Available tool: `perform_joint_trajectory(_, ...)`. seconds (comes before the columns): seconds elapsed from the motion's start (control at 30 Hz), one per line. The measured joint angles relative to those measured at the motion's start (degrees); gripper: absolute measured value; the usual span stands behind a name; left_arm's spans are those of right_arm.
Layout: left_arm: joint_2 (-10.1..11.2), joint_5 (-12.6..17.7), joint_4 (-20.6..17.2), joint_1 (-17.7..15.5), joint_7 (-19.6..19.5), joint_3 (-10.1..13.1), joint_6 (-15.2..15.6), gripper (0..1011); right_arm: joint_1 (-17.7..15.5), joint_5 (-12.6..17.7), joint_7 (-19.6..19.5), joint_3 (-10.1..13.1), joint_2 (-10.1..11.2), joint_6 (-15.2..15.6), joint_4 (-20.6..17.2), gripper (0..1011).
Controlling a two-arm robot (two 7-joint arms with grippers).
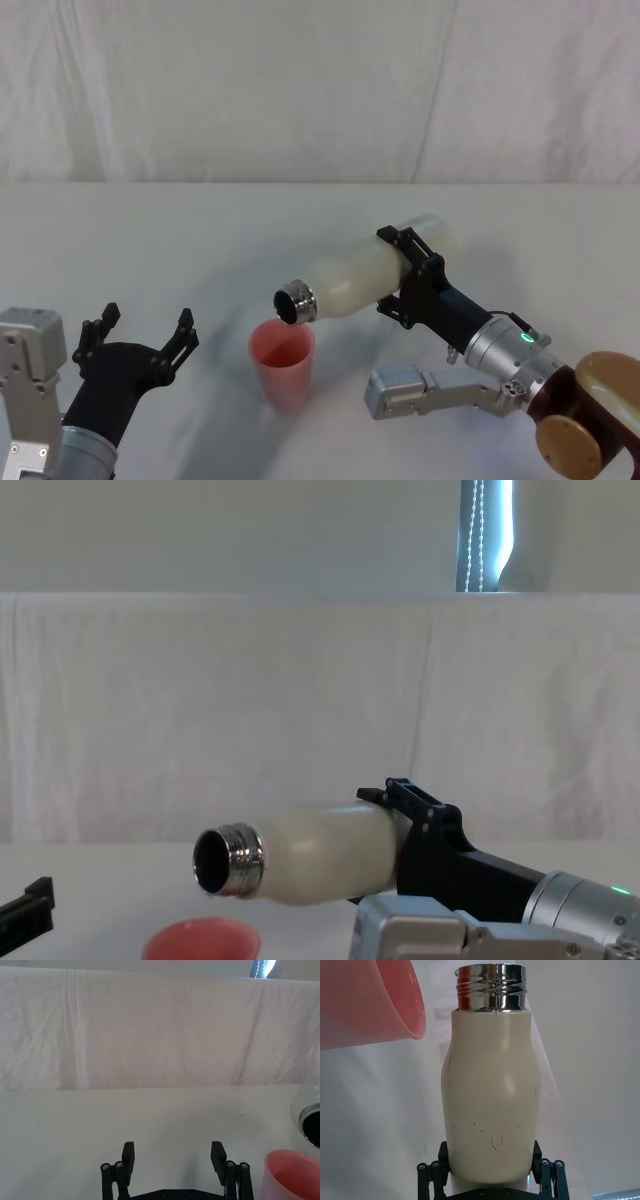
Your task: Grasp the thermos with one hand and pour water into the cup lid.
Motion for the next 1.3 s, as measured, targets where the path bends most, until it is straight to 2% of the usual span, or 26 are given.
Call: perform_joint_trajectory(1.3, 0.0, 0.0, 0.0, 0.0, 0.0, 0.0, 0.0, 1001, 1.5, -3.4, -2.4, -2.6, 0.5, 0.9, 0.3, 951)
